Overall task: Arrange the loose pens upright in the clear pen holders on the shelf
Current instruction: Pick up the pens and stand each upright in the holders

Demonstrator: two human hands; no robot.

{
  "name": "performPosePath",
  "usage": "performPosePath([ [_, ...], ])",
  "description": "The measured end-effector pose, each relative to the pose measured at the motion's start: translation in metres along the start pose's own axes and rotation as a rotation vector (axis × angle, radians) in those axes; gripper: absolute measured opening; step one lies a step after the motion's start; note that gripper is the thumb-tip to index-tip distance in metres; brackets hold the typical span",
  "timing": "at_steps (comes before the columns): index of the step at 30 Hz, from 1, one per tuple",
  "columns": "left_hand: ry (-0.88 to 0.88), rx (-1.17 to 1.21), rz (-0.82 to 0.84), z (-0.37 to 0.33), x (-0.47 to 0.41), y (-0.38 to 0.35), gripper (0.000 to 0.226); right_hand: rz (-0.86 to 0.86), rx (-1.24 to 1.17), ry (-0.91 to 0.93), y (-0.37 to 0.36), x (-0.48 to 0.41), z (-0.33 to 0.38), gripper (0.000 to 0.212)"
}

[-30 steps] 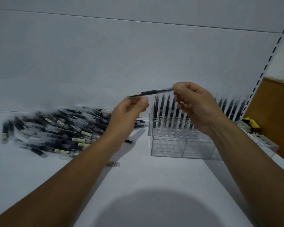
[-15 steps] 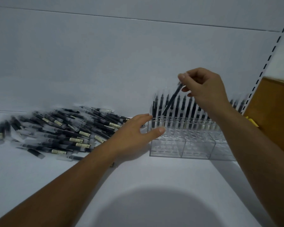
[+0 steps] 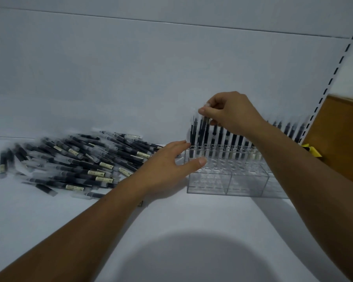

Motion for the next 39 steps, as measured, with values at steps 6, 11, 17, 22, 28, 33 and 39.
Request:
performPosePath([
  [6, -0.008, 0.009, 0.005, -0.002, 0.0, -0.001, 0.076, 0.066, 0.129, 0.036, -0.009, 0.004, 0.005, 0.019],
  [11, -0.018, -0.027, 0.002, -0.001, -0.001, 0.0, 0.076, 0.044, 0.134, 0.004, -0.009, 0.007, 0.003, 0.023],
  [17, -0.042, -0.071, -0.053, -0.004, -0.002, 0.009, 0.074, 0.098, 0.243, -0.042, -0.001, 0.02, 0.0, 0.043],
  [22, -0.054, -0.129, -0.182, -0.014, 0.002, 0.034, 0.045, -0.025, 0.339, -0.025, 0.017, 0.034, 0.011, 0.04],
  [28, -0.026, -0.243, -0.27, -0.001, 0.039, 0.086, 0.033, 0.074, 0.155, 0.179, -0.006, 0.059, 0.07, 0.018],
  [33, -0.028, -0.38, -0.314, 0.038, 0.09, 0.116, 0.029, 0.342, 0.202, 0.304, -0.069, 0.067, 0.105, 0.019],
  [39, -0.079, -0.54, -0.323, 0.059, 0.119, 0.125, 0.033, 0.373, 0.371, 0.333, -0.113, 0.063, 0.112, 0.013],
])
Point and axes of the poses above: each hand's wrist, its own x-axis away from the middle knuckle, its own y-axis out of the back of the hand, z = x × y, the point moved 4 cm from there along -x, towards the middle knuckle, and after that the axes turned 9 degrees about x, right-handed, at the moved point
